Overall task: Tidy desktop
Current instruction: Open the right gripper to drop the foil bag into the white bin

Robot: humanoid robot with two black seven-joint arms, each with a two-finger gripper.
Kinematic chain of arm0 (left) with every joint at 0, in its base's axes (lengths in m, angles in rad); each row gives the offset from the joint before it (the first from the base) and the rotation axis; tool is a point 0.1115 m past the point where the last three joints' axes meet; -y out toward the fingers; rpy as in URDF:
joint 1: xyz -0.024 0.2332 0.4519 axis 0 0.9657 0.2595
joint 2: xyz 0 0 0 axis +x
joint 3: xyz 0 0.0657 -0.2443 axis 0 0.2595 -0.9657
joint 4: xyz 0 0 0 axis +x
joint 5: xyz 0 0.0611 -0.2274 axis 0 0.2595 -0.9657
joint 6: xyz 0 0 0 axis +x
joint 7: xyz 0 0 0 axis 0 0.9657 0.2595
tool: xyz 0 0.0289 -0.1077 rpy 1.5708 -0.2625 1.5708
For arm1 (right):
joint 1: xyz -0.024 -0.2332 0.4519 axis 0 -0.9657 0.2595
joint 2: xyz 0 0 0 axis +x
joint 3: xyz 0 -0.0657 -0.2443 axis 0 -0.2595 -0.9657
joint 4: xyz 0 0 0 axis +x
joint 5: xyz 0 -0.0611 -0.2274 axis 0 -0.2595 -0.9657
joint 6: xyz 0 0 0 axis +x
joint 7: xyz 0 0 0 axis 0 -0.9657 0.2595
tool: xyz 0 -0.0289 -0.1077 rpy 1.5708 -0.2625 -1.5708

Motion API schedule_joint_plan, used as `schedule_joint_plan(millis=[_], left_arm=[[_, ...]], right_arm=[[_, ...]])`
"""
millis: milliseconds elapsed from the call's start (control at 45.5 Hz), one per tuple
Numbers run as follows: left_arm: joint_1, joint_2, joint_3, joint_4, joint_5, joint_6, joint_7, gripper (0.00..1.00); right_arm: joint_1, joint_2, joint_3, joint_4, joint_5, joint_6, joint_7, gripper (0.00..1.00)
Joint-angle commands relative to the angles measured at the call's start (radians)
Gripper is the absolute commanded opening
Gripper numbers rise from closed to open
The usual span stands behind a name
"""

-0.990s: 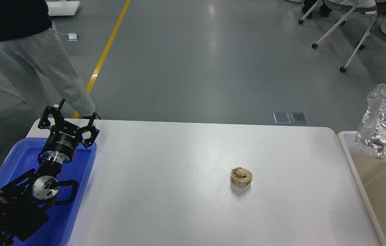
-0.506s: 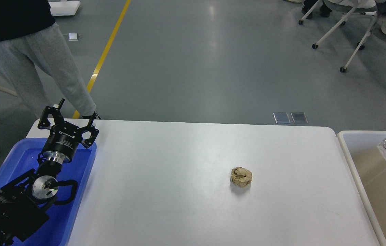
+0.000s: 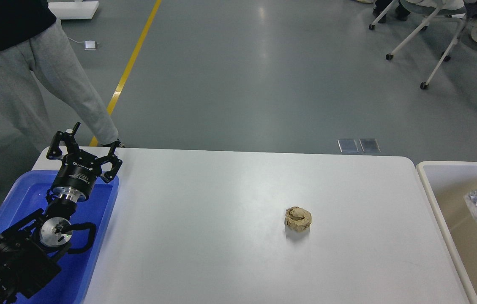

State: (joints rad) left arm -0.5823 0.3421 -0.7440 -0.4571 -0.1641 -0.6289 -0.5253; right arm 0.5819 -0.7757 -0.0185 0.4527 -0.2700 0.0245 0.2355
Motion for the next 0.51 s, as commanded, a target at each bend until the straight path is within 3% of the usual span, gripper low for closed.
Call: schedule_joint_plan(millis=[0,220,484], left_arm=[[-0.001,0.000,0.000,0.000,0.000,0.000,-0.001,1.00],[-0.001,0.000,0.000,0.000,0.000,-0.002,-0.001,1.00],[0.001,0.000,0.000,0.000,0.001,0.000,0.001,1.00]], right_arm=[[-0.043,0.208,0.018,-0.334,0.052,0.005,-0.005,0.00],[-0.045,0.337,0.022,-0.468,0.092,-0.018,-0.027,0.00],[-0.042,0.380,0.043,-0.477,0.166,-0.106,-0.036,0.00]])
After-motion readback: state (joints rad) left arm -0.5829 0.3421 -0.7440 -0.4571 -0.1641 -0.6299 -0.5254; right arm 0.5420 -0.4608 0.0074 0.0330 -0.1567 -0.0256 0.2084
